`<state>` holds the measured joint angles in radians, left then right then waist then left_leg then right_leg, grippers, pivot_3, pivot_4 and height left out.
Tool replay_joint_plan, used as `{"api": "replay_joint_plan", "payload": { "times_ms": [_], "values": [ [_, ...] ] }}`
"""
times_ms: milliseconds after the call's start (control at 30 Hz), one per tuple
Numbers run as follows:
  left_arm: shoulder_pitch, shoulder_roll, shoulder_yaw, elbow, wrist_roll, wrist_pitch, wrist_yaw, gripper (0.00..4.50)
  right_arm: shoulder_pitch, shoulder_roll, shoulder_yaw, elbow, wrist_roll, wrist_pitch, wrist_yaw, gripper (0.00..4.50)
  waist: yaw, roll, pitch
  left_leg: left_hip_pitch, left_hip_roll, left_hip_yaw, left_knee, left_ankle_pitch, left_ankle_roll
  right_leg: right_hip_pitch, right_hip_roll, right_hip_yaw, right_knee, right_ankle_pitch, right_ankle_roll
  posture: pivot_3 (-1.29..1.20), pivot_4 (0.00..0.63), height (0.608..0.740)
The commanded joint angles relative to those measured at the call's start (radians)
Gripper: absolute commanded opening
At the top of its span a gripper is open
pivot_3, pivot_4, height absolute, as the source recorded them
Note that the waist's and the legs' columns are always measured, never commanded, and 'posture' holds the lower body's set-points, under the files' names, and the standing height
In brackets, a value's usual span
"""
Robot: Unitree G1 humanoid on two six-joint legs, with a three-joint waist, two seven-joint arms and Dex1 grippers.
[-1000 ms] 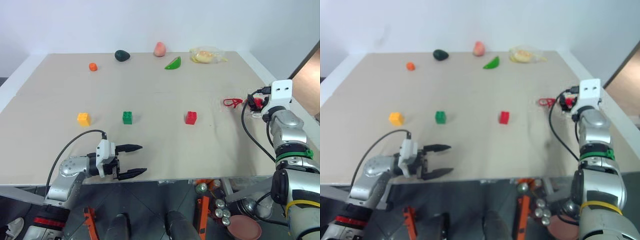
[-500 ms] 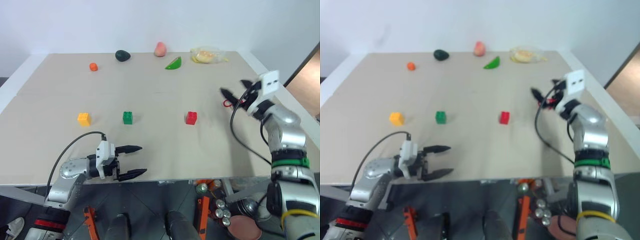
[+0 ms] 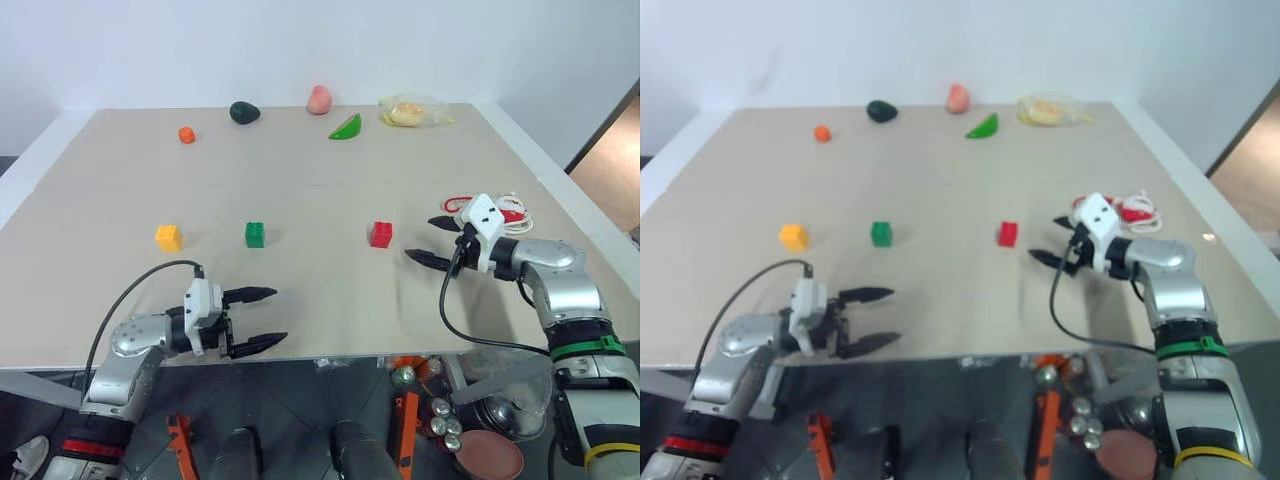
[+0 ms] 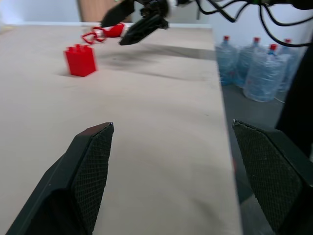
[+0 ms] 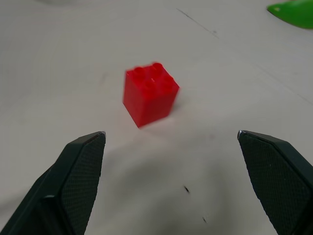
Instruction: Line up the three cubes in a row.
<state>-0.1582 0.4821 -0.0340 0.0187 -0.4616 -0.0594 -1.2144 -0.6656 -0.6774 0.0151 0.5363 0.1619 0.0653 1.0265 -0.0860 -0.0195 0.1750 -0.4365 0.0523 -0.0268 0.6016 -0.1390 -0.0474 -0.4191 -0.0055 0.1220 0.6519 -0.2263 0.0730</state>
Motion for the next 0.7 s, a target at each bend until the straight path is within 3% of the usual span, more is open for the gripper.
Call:
{"api": "replay_joint_plan", "payload": {
  "times_ms": [33, 367, 700],
  "values": [
    [0.028, -0.002, 0.017, -0.054, -0.014, -0.009, 0.017, 4.03, -0.002, 0.023, 0.018, -0.016, -0.013, -0.031, 0.012, 4.47, 0.001, 0.0, 0.0, 0.0, 0.0, 0.0, 0.0, 0.0, 0.0, 0.0, 0.0, 0.0, 0.0, -0.001, 0.0, 0.0, 0.15, 0.74],
    [0.059, -0.01, 0.019, -0.118, -0.015, 0.003, 0.079, 4.03, -0.111, 0.117, 0.027, 0.269, -0.086, -0.124, -0.098, 4.47, 0.006, 0.0, 0.0, -0.001, -0.001, 0.0, 0.0, 0.0, 0.0, 0.0, 0.0, 0.0, 0.0, 0.0, 0.0, 0.0, 0.15, 0.74],
    [0.079, 0.001, 0.027, -0.171, -0.022, 0.03, 0.112, 4.03, -0.231, 0.154, 0.025, 0.478, -0.103, -0.2, -0.119, 4.47, 0.001, 0.0, 0.0, 0.0, 0.0, 0.0, 0.0, 0.0, 0.0, 0.001, 0.0, 0.0, 0.0, 0.0, 0.0, 0.0, 0.15, 0.74]
  ]
}}
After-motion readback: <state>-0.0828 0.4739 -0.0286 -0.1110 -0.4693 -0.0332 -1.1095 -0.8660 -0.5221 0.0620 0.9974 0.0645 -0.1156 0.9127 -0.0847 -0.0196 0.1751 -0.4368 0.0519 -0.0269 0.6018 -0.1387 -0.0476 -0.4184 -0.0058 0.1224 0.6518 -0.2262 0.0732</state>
